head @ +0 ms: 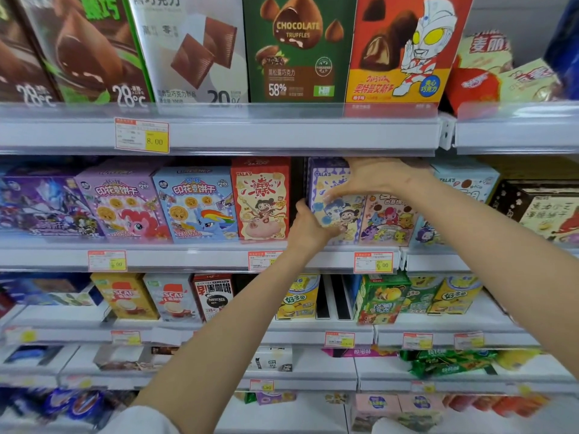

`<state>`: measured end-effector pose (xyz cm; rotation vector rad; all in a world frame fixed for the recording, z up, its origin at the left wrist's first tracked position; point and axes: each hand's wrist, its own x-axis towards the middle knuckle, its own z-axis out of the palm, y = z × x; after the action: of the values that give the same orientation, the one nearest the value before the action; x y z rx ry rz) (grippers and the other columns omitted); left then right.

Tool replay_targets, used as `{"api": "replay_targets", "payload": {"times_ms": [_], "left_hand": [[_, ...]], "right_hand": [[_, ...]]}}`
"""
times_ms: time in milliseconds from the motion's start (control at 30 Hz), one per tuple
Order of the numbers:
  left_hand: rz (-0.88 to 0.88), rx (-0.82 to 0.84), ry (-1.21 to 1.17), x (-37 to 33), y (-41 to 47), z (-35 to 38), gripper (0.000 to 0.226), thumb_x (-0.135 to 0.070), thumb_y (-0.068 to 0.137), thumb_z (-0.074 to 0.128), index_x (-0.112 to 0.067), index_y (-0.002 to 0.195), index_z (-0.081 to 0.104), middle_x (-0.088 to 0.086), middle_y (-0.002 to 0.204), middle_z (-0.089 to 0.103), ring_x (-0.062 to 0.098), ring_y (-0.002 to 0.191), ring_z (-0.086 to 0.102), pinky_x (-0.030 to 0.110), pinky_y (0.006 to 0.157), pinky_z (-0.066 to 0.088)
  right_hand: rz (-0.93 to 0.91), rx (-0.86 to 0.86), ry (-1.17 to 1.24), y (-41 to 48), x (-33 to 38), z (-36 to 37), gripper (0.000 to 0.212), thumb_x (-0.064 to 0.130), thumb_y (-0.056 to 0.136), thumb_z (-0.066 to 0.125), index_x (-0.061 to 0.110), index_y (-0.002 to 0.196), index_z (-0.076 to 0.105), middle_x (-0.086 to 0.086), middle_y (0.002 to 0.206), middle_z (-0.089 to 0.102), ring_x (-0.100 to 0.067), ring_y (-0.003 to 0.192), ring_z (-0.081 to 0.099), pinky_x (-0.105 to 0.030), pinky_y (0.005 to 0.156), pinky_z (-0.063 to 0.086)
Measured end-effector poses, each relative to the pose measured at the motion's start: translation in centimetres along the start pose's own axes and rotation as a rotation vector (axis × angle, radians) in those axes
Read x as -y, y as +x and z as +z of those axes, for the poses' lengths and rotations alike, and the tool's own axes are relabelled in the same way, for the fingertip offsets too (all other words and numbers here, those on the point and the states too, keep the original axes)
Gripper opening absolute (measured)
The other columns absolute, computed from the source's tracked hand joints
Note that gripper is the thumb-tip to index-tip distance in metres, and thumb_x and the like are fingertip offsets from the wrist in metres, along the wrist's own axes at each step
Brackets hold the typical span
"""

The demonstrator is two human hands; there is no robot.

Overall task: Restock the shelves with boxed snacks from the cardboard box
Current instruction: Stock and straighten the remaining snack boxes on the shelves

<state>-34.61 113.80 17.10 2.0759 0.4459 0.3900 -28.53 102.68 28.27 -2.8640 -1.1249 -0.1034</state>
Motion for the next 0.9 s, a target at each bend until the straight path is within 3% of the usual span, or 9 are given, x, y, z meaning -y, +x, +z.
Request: {"api": "replay_targets", "payload": {"times_ms": [167,300,467,567,700,800,900], "left_hand": [[-0.070,0.045,-0.124,-0.6,0.4,-0.3,0.100,-0.020,0.075,0.078,-0.006,0.145,0.007,0.013,0.141,0.042,0.030,0.125,0.046,0.036,0.099,0.040],[-0.138,0.084,-0.266,-1.1,0.9,-0.9,0.101,-0.017,0.074,0.079,-0.005,0.146,0.009,0.011,0.144,0.039,0.026,0.131,0.040,0.036,0.105,0.035],[-0.162,0.079,-0.303,-1.2,1.3,-1.0,0.094,-0.018,0.069,0.083,-0.005,0.141,0.025,0.007,0.136,0.047,0.024,0.124,0.046,0.038,0.105,0.039],[-0.152,0.060,-0.293,-1.1,1.1,-0.9,0.087,-0.018,0.065,0.084,-0.007,0.136,0.035,0.009,0.129,0.052,0.026,0.118,0.052,0.042,0.100,0.044],[-0.113,0.040,-0.253,-0.7,1.1,-0.5,0.085,-0.020,0.059,0.087,-0.009,0.131,0.042,0.008,0.125,0.053,0.025,0.114,0.053,0.043,0.096,0.047],[-0.099,0.025,-0.262,-0.9,0.8,-0.7,0.072,-0.012,0.066,0.084,-0.007,0.125,0.044,0.005,0.118,0.055,0.021,0.106,0.055,0.038,0.094,0.048],[-0.102,0.016,-0.273,-0.9,0.5,-0.7,0.075,-0.012,0.066,0.083,-0.006,0.128,0.042,0.010,0.121,0.057,0.025,0.111,0.056,0.041,0.095,0.047]], "right_hand": [[-0.011,0.099,0.114,-0.1,-0.3,-0.4,0.068,0.062,0.075,0.063,0.021,0.128,0.051,-0.008,0.129,0.057,-0.031,0.116,0.052,-0.041,0.096,0.041],[-0.012,0.026,-0.015,-0.4,0.1,-0.4,0.081,0.067,0.073,0.062,0.026,0.137,0.037,-0.002,0.135,0.052,-0.026,0.119,0.050,-0.035,0.091,0.039],[0.028,0.008,-0.047,-0.3,0.2,-0.5,0.094,0.069,0.069,0.064,0.023,0.143,0.027,-0.005,0.134,0.052,-0.026,0.111,0.051,-0.034,0.087,0.042],[0.030,0.017,-0.028,-0.1,0.1,-0.3,0.101,0.073,0.065,0.063,0.024,0.145,0.024,-0.005,0.143,0.045,-0.028,0.124,0.046,-0.040,0.099,0.041],[0.061,-0.019,0.007,-0.1,0.1,-0.1,0.100,0.074,0.068,0.059,0.027,0.147,0.020,-0.004,0.149,0.037,-0.028,0.132,0.039,-0.040,0.105,0.038],[0.082,-0.043,0.018,-0.4,0.4,-0.3,0.094,0.072,0.073,0.057,0.025,0.147,0.022,-0.004,0.147,0.040,-0.028,0.130,0.041,-0.037,0.099,0.037],[0.099,-0.033,-0.010,-0.7,0.8,-0.5,0.091,0.072,0.076,0.052,0.022,0.146,0.025,-0.007,0.140,0.048,-0.028,0.124,0.046,-0.035,0.092,0.039]]}}
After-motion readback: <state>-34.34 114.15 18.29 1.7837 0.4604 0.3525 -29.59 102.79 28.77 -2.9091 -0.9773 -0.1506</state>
